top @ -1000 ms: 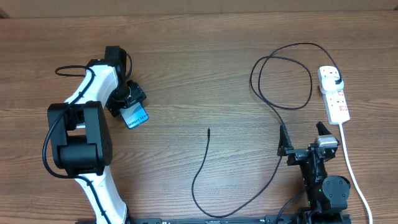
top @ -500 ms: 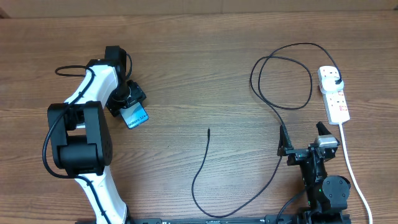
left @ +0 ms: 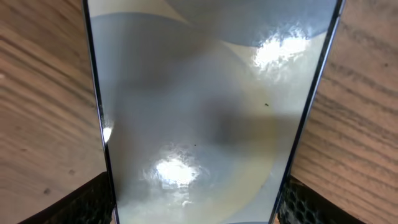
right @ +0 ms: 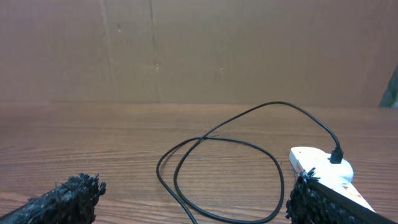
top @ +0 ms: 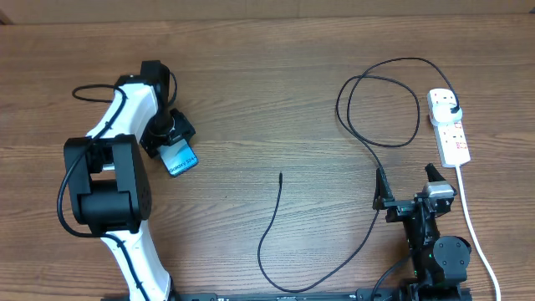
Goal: Plug charger to phone and switch on socket
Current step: 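Lift the phone with the left gripper and tilt it upright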
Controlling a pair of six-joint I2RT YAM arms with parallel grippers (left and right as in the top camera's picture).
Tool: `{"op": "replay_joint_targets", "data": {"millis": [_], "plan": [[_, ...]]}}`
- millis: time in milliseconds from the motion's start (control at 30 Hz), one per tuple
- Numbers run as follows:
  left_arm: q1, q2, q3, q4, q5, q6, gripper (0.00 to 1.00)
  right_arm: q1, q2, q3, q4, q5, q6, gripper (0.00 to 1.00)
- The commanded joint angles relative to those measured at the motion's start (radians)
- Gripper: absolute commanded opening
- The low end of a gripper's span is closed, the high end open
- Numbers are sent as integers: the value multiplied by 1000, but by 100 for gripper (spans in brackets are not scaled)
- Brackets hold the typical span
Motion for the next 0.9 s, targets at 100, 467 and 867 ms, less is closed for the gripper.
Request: {"op": "replay_joint_targets", "data": {"millis": [100,467,867], "plan": [[-2,3,201,-103,-20,-10,4,6,-8,-10,5,10,-4,100],[-3,3,365,-215,216,-10,4,6,-8,-10,5,10,-4,100],[-3,4,365,-257,812,-36,4,6,-8,-10,5,10,-4,100]]}}
